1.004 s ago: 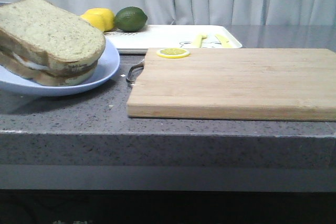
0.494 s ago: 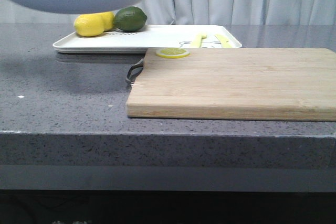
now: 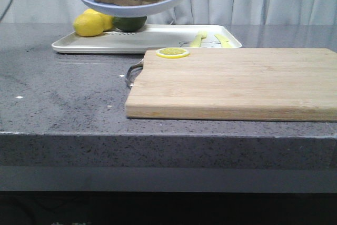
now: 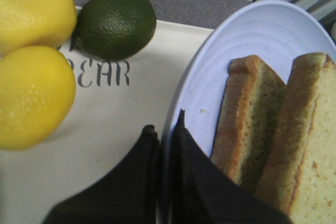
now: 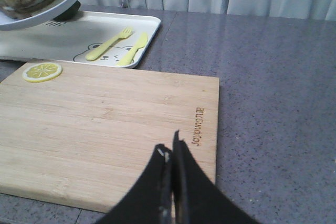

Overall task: Place bread and move sandwich to tray
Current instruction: 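Carry the plate over the white tray and lower it with the left gripper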

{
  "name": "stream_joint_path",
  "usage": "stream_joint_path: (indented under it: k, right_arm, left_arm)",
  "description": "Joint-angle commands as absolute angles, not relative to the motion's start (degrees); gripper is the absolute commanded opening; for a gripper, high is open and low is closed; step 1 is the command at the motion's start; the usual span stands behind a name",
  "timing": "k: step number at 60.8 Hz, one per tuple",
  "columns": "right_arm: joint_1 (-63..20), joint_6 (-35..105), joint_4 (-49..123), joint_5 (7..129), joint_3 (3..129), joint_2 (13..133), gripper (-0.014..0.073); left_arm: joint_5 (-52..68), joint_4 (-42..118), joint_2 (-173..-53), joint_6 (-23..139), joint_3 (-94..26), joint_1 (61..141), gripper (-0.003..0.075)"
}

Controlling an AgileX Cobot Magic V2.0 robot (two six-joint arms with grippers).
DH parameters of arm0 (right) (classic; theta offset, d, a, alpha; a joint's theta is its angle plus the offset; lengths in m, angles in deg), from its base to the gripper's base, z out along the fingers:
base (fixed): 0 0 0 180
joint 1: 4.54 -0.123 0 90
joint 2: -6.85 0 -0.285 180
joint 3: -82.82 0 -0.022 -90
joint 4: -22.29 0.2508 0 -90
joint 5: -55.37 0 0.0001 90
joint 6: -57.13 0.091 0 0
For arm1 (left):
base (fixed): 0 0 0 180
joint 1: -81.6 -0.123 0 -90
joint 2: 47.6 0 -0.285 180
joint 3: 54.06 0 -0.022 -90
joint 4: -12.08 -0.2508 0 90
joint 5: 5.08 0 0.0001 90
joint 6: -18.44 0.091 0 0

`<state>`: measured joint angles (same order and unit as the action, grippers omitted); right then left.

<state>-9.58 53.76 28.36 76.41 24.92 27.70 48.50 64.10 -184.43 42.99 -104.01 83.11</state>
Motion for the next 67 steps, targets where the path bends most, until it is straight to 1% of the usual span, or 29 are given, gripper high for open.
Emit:
stream_joint_path:
  k: [1,8,16,19,26,33,40,47,49,60,65,67]
  right_arm:
    - [-9.36,53.62,28.28,72.15,26.57,28.08,-0.0081]
    - [-9.36,53.62,28.28,72.15,26.57,28.08,-0.0081]
    - [-9.36,53.62,28.28,72.15,26.57,28.08,-0.0081]
    - [-9.36,53.62,28.28,72.15,26.57,28.08,-0.0081]
    - [-9.36,53.62,28.28,72.15,26.57,28.08,-0.0081]
    - [-9.36,53.62,28.28,72.15,26.57,28.08,-0.0081]
    - [-9.36,53.62,28.28,72.15,26.57,28.08,-0.0081]
    - [-9.36,53.62,28.28,72.15,26.57,28.08,-0.0081]
    - [-9.36,53.62,28.28,72.15,26.57,28.08,-0.0081]
    - [-9.36,53.62,28.28,72.20,26.57,28.08,-0.0081]
    - [-9.36,53.62,28.28,72.20,26.57,28.08,-0.0081]
    - [-9.36,53.62,28.28,72.20,26.57,28.08,-0.0081]
  left_arm:
    - [46.98,70.13,-184.81,39.11,-111.97,83.43,-0.0018]
    - [47.27,70.13,-189.42,38.32,-117.16,83.43,-0.0018]
    - [47.24,69.85,-191.33,38.32,-117.57,83.43,-0.0014]
    - [47.52,69.85,-191.84,38.32,-117.57,83.55,0.0000]
    - [47.87,69.00,-192.61,38.32,-117.57,83.86,0.0060]
    - [47.87,67.98,-192.87,38.32,-117.57,83.95,0.0139]
    - [48.07,67.98,-192.96,38.32,-117.57,83.95,0.0251]
    - [49.16,67.98,-192.96,38.32,-117.57,83.95,0.0330]
    - [49.76,67.98,-192.96,38.32,-117.81,83.71,0.0342]
    - [56.24,68.10,-192.96,38.32,-122.84,82.22,0.0342]
    - [58.55,68.10,-192.96,38.32,-126.13,82.03,0.0310]
    - [59.43,68.10,-192.96,38.32,-127.50,81.95,0.0283]
